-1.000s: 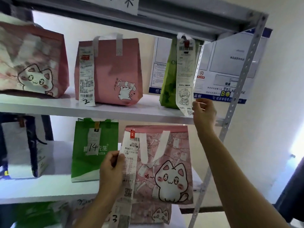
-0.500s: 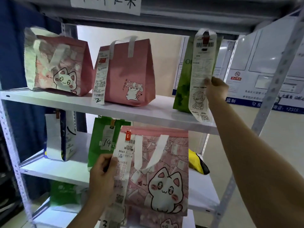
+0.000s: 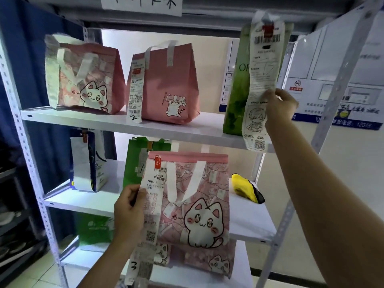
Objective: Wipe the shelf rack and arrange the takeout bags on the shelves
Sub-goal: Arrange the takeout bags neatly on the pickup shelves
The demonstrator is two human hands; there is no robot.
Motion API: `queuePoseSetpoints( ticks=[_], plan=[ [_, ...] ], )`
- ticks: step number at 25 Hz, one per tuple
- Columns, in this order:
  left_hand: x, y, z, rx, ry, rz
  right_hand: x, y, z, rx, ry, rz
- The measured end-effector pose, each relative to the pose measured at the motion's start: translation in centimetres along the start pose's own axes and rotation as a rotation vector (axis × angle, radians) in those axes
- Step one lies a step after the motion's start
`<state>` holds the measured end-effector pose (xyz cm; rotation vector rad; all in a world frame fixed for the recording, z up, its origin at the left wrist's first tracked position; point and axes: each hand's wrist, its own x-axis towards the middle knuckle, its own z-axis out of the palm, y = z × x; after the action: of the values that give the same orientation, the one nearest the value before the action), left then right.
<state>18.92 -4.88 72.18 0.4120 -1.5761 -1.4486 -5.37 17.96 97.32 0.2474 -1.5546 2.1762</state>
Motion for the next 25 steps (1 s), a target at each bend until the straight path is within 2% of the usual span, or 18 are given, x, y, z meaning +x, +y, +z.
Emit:
queuePoseSetpoints(
  ticks=[4, 11, 17, 25],
  plan=[
    [-0.4, -0.1, -2.4, -0.015, -0.021, -0.011, -4.1, -2.7, -1.9, 0.018, 0.010, 0.019],
    [-0.9, -0.9, -7.9, -0.008, -0.053, -0.048, -13.4, -4.4, -5.5, -0.099, 0.011, -0.022],
    [-3.0, -2.9, -12.1, -0.006, -0.096, -0.100, -20.9, 0.1, -10.3, -0.156, 0.081, 0.057],
    [-3.9, -3.6, -14.4, 0.056, -0.099, -0.089, -26.3, 10.1, -15.6, -0.342, 0.139, 0.282]
  ],
)
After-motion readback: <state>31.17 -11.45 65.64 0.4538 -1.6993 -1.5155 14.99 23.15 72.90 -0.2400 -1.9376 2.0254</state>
